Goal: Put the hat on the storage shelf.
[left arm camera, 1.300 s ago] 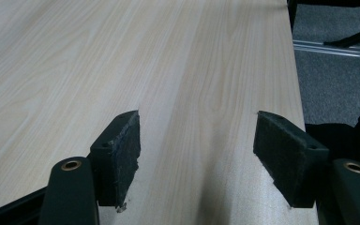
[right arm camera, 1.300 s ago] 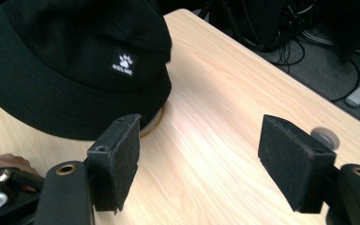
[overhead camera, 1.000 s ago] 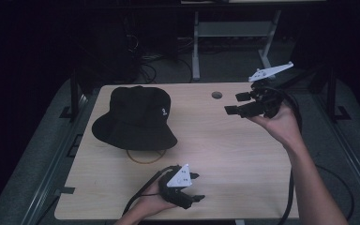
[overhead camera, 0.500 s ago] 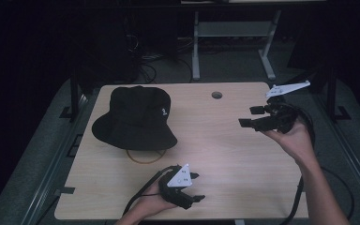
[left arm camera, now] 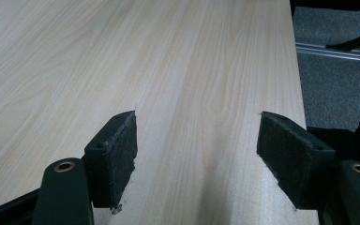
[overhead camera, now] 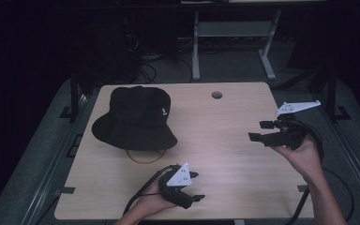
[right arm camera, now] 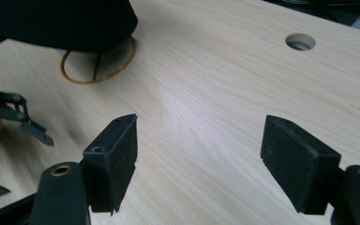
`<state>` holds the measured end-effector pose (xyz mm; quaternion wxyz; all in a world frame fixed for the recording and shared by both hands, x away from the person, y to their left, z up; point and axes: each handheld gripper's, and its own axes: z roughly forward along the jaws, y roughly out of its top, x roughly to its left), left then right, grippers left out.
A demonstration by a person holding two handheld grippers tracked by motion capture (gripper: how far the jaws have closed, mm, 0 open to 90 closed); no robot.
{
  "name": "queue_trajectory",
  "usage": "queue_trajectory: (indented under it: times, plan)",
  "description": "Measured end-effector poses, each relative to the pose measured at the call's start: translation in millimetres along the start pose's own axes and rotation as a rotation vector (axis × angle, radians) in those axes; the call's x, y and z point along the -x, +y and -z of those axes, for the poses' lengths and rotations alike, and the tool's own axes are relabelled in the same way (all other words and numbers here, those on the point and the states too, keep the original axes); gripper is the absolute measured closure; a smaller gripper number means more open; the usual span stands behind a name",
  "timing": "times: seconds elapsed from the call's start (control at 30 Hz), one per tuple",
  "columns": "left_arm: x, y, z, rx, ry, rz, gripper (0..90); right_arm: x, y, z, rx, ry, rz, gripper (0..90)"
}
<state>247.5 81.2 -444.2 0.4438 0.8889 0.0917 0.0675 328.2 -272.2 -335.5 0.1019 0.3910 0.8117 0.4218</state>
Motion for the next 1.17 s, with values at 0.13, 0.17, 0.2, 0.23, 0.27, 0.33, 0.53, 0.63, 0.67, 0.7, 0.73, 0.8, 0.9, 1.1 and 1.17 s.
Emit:
queue_trajectory:
  times: [0.13,0.17,0.2,0.23,0.27,0.33,0.53,0.63,0.67,0.7,0.73,0.8,0.9,1.1,1.17]
  plan:
    - [0.7,0.2,-0.5,-0.003,0.000,0.000,28.0,2.0,-15.7,4.8,0.008,-0.009,-0.017,26.5]
    - [0.5,0.1,-0.4,-0.003,0.000,0.002,28.0,1.9,-18.6,5.9,0.009,-0.010,-0.023,26.5]
    - [0.0,0.1,-0.3,-0.004,0.002,0.002,27.8,2.5,-23.8,7.1,0.012,-0.015,-0.024,26.4]
    - [-0.3,-0.1,-0.1,-0.003,0.002,0.002,27.6,3.1,-27.9,8.5,0.013,-0.015,-0.029,26.4]
    - [-0.4,-0.2,-0.1,-0.004,0.003,0.002,27.6,3.3,-32.2,10.0,0.019,-0.016,-0.037,26.5]
    - [-0.5,-0.3,-0.2,-0.003,0.003,0.005,27.5,4.0,-40.5,12.8,0.023,-0.023,-0.043,26.5]
    - [0.3,-0.4,-1.0,-0.003,0.003,0.006,27.4,5.7,-65.9,20.0,0.041,-0.038,-0.067,26.5]
    - [0.9,-0.8,-1.1,-0.001,0.003,0.007,27.4,5.8,-77.4,24.5,0.048,-0.049,-0.074,26.5]
    - [0.6,-0.9,-1.0,-0.001,0.004,0.007,27.4,5.6,-81.1,26.0,0.049,-0.057,-0.073,26.4]
    - [0.2,-1.0,-0.8,-0.004,0.004,0.007,27.3,5.3,-84.7,26.7,0.053,-0.061,-0.074,26.5]
    - [0.1,-1.1,-0.8,-0.004,0.004,0.007,27.2,4.5,-88.0,27.8,0.054,-0.063,-0.077,26.5]
    - [0.7,-1.3,-0.8,-0.004,0.004,0.012,27.2,3.0,-95.0,29.1,0.057,-0.073,-0.073,26.5]
    - [0.2,-1.7,-0.3,-0.009,0.006,0.011,27.2,1.9,-105.1,30.7,0.062,-0.083,-0.074,26.2]
    - [0.0,-1.9,-0.5,-0.013,0.005,0.011,26.9,-10.2,-123.2,33.2,0.065,-0.094,-0.080,23.7]
    - [0.8,-1.6,-0.4,-0.010,0.004,0.006,26.9,-19.7,-129.0,33.9,0.072,-0.100,-0.061,23.7]
